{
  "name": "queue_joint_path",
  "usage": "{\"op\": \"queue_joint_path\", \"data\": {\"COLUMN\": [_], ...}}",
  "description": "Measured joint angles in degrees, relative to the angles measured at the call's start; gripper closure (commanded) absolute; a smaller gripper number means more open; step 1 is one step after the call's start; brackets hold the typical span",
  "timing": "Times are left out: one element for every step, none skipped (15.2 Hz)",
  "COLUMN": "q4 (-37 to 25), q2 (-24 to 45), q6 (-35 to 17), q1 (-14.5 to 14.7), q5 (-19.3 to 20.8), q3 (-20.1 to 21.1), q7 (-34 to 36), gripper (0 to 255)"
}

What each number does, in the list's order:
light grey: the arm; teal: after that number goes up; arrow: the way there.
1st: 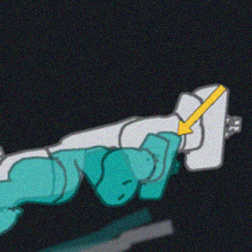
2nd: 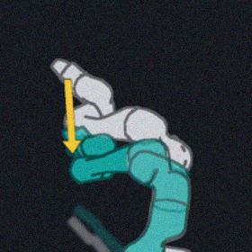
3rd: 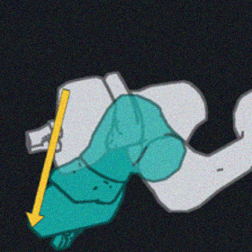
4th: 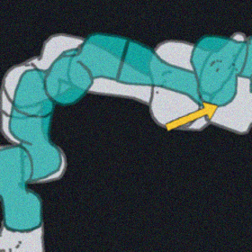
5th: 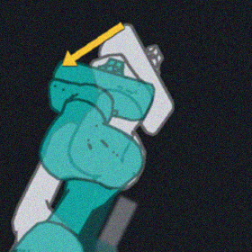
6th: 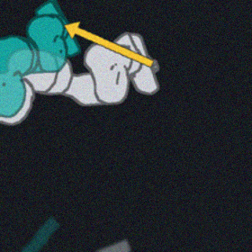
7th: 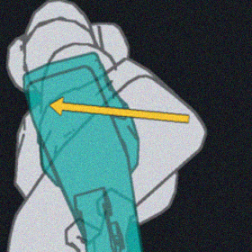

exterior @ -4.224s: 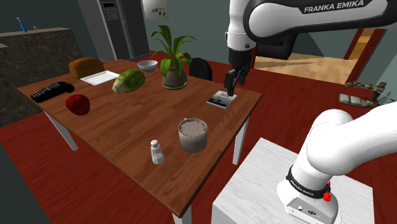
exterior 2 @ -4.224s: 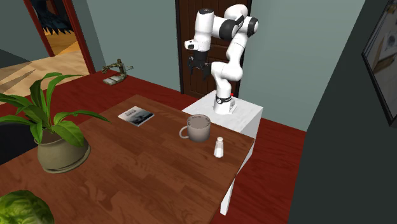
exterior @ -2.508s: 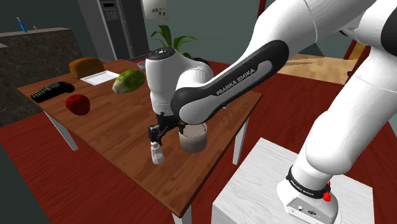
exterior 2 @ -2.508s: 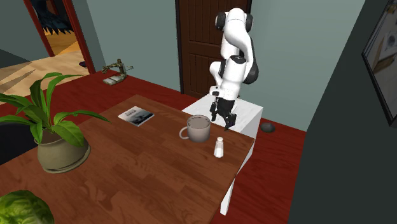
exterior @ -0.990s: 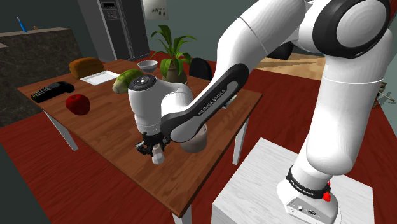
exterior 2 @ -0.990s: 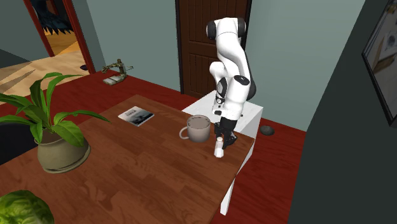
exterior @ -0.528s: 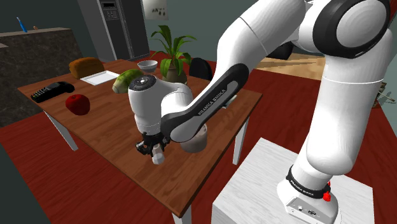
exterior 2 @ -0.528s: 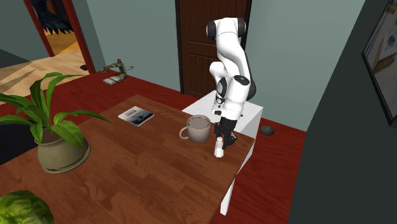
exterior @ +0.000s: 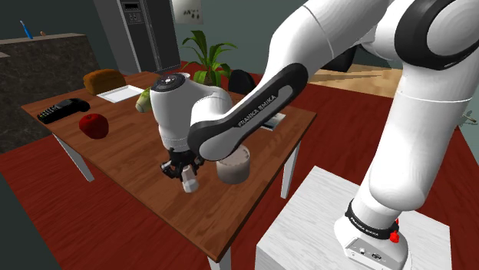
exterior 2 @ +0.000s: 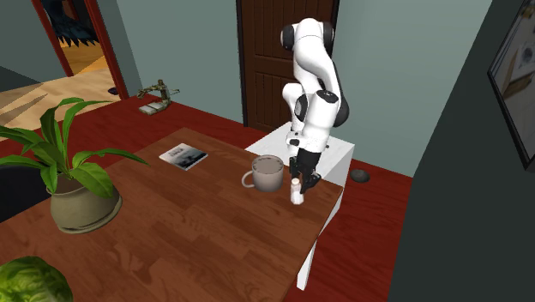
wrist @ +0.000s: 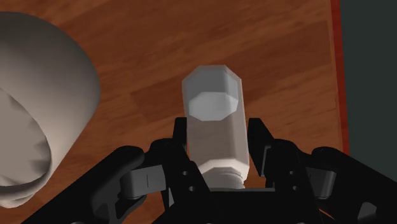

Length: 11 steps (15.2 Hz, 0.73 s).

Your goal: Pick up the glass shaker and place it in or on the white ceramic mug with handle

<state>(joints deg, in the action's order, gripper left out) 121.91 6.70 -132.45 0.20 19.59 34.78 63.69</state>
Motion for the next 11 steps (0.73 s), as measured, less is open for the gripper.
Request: {"op": "queue_joint_path", "data": {"q4": [-0.08, -0.55, -1.04, -1.51, -1.78, -1.81, -2.19, -2.64, -3.15, -3.44, -3.82], "q2": [-0.53, -0.83, -1.09, -1.52, -2.06, -2.81, -3.09, -3.32, -3.48, -4.16, -4.51], "q6": [0.42, 1.07, 1.74, 2.51, 3.13, 3.67, 4.24, 4.84, 5.47, 6.23, 6.84], "q1": [-0.1, -0.14, -0.15, -0.19, -0.3, -0.42, -0.42, -0.43, -0.39, -0.46, -0.49], "q5": [-0.54, -0.97, -1.35, -1.89, -2.46, -3.14, -3.48, -3.77, -4.0, -4.66, -5.01], "q3": [0.09, 0.16, 0.23, 0.33, 0.37, 0.42, 0.47, 0.51, 0.57, 0.6, 0.62], "q7": [-0.44, -0.85, -1.17, -1.61, -2.14, -2.71, -2.98, -3.25, -3.4, -3.96, -4.29], "gripper": [255, 255, 255, 255, 255, 255, 255, 255, 255, 255, 255]}}
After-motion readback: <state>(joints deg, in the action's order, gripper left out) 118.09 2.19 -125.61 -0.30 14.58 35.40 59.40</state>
